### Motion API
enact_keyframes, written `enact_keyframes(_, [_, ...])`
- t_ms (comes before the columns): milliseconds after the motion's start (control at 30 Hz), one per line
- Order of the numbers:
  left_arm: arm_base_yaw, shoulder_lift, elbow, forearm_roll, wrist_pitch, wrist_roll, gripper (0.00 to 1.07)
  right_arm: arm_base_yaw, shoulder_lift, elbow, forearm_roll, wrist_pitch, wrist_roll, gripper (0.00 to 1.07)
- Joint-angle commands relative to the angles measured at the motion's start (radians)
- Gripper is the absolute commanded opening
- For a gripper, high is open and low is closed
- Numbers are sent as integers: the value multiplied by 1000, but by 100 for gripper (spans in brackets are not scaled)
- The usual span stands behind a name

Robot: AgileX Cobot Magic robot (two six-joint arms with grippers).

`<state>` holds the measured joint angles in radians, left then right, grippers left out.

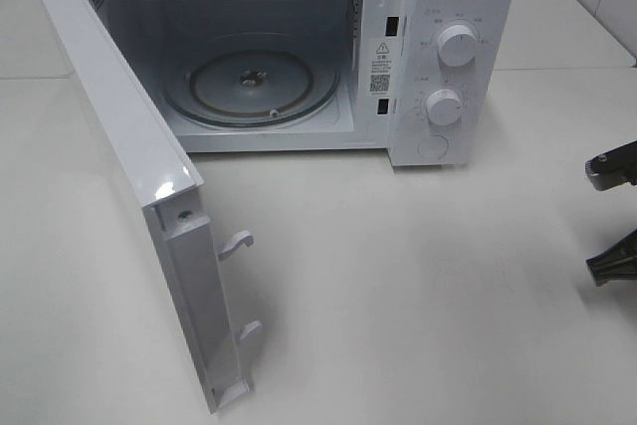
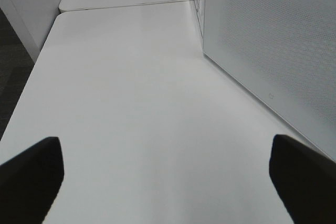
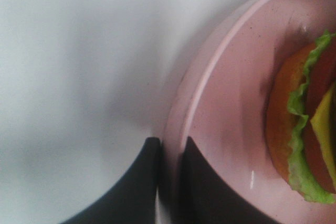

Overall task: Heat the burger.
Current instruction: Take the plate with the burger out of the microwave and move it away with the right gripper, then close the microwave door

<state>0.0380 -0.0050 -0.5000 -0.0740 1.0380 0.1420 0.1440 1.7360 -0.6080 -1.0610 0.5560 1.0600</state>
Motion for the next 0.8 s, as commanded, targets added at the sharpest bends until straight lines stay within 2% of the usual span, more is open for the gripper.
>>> enact_keyframes(33, [3, -17, 2, 0, -3, -1, 101, -4, -2, 0, -30, 11, 8, 6])
enact_keyframes(100, [3, -17, 2, 0, -3, -1, 101, -4, -2, 0, -25, -23, 5, 13])
enact_keyframes(133, [3, -17, 2, 0, -3, -1, 101, -4, -2, 0, -25, -23, 5, 13])
enact_keyframes(167, [3, -17, 2, 0, -3, -1, 101, -4, -2, 0, -14, -44, 3, 20])
enact_keyframes(200, [3, -17, 2, 0, -3, -1, 101, -4, -2, 0, -14, -44, 3, 20])
enact_keyframes(233, [3, -17, 2, 0, -3, -1, 101, -4, -2, 0, -8, -52, 0, 24])
enact_keyframes(267, [3, -17, 2, 0, -3, -1, 101, -4, -2, 0, 8, -57, -3, 35])
enact_keyframes(300, [3, -17, 2, 0, -3, -1, 101, -4, -2, 0, 8, -57, -3, 35])
enact_keyframes(333, [3, -17, 2, 0, -3, -1, 101, -4, -2, 0, 14, -58, -7, 42])
enact_keyframes(367, [3, -17, 2, 0, -3, -1, 101, -4, -2, 0, 29, -58, -20, 55])
enact_keyframes(400, [3, -17, 2, 0, -3, -1, 101, -4, -2, 0, 29, -58, -20, 55])
enact_keyframes(433, [3, -17, 2, 0, -3, -1, 101, -4, -2, -1, 37, -58, -30, 60])
enact_keyframes(467, [3, -17, 2, 0, -3, -1, 101, -4, -2, -6, 67, -55, -47, 70])
enact_keyframes(500, [3, -17, 2, 0, -3, -1, 101, -4, -2, -6, 67, -55, -47, 70])
enact_keyframes(533, [3, -17, 2, 0, -3, -1, 101, -4, -2, -6, 96, -58, -61, 77])
enact_keyframes(700, [3, -17, 2, 0, -3, -1, 101, -4, -10, -9, 188, -55, -133, 78])
enact_keyframes(800, [3, -17, 2, 0, -3, -1, 101, -4, -62, -11, 297, -55, -261, 76])
